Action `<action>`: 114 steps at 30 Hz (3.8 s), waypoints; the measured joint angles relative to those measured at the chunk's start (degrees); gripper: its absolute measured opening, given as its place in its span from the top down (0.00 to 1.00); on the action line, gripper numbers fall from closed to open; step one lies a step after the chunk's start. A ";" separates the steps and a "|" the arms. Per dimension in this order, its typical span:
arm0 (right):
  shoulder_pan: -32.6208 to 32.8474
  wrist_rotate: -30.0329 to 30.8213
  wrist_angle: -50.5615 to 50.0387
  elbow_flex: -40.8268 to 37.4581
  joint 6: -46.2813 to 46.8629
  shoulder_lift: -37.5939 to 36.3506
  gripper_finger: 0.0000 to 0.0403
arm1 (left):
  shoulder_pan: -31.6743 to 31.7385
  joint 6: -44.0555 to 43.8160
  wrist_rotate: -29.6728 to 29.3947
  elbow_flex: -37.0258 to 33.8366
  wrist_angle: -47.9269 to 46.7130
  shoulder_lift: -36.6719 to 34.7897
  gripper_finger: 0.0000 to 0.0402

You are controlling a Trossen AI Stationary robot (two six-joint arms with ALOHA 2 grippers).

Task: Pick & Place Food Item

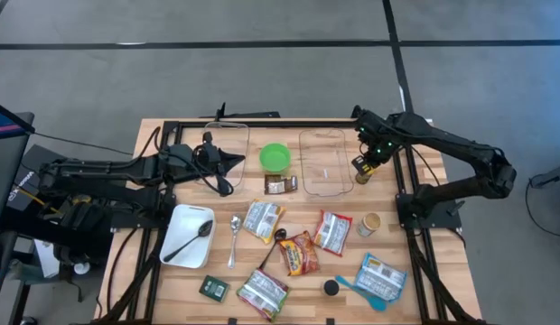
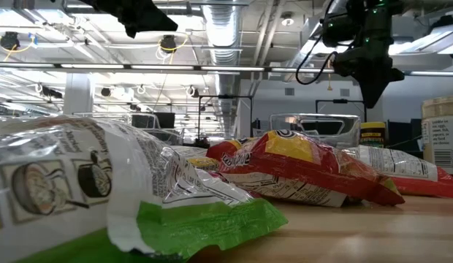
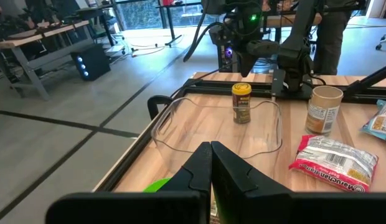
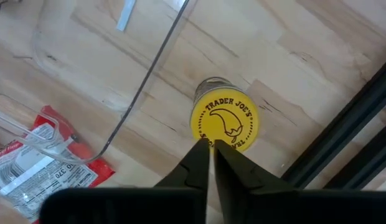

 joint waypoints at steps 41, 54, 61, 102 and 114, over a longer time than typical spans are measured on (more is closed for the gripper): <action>-0.31 2.87 9.38 -10.02 -0.85 0.00 0.30 | -0.01 0.00 0.02 0.00 0.00 0.00 1.00; -1.98 2.80 16.26 -15.08 -1.49 0.00 0.30 | 0.00 0.00 0.02 0.00 0.04 0.00 1.00; -2.58 2.80 17.46 -15.10 -1.49 0.00 0.30 | -0.02 0.00 0.02 0.00 0.02 0.00 1.00; -2.84 2.62 19.69 -17.40 -0.85 -0.04 0.44 | -0.02 0.00 0.02 0.00 0.11 0.00 1.00; -2.84 2.71 19.60 -17.40 -1.03 -0.04 0.47 | 0.00 0.00 0.02 0.00 0.11 0.00 1.00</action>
